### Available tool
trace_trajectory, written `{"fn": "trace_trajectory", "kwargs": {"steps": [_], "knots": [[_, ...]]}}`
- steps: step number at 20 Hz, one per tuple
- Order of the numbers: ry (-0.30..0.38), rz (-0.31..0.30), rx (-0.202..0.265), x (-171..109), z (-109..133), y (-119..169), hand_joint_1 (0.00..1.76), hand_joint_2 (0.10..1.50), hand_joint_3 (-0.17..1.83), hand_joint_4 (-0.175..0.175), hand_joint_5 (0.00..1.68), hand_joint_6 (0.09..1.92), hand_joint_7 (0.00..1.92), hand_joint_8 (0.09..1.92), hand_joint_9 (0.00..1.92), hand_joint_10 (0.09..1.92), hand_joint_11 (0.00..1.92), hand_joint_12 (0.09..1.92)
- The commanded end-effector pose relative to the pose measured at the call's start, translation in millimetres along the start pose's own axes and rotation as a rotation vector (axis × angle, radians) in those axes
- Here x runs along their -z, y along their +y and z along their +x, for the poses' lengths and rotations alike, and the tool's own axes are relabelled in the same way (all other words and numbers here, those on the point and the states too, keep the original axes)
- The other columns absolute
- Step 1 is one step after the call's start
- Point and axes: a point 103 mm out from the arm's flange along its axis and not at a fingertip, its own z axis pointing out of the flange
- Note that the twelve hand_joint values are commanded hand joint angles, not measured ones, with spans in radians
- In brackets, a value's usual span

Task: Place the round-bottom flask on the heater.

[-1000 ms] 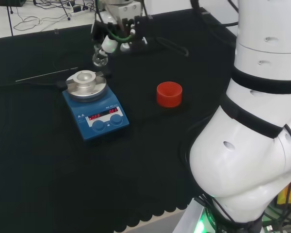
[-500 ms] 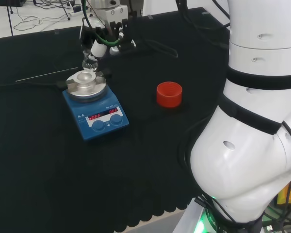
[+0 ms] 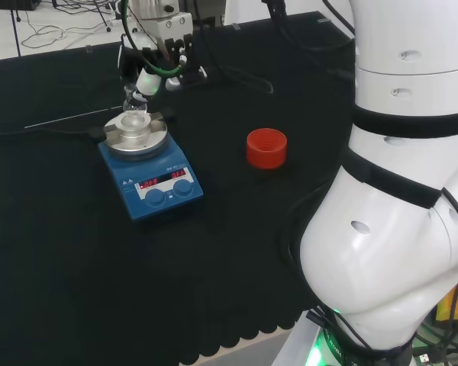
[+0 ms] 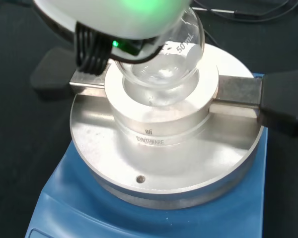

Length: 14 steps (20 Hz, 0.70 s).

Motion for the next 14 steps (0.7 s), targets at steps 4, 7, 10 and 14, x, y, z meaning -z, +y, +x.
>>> {"fn": "trace_trajectory", "kwargs": {"steps": [4,7,10,14], "knots": [[0.005,0.026,0.013,-8,-2,9,1.11,0.58,0.86,0.175,1.23,0.86,0.59,0.65,0.80,0.53,0.42,1.32],[0.003,0.026,0.009,-10,-1,13,1.12,0.58,0.86,0.175,1.23,0.86,0.59,0.65,0.80,0.53,0.42,1.32],[0.015,0.020,0.017,-10,-3,12,1.12,0.58,0.86,0.175,1.23,0.86,0.59,0.65,0.80,0.52,0.42,1.32],[-0.001,0.031,0.016,-11,-1,14,1.12,0.58,0.86,0.175,1.23,0.86,0.59,0.65,0.80,0.52,0.42,1.32]]}}
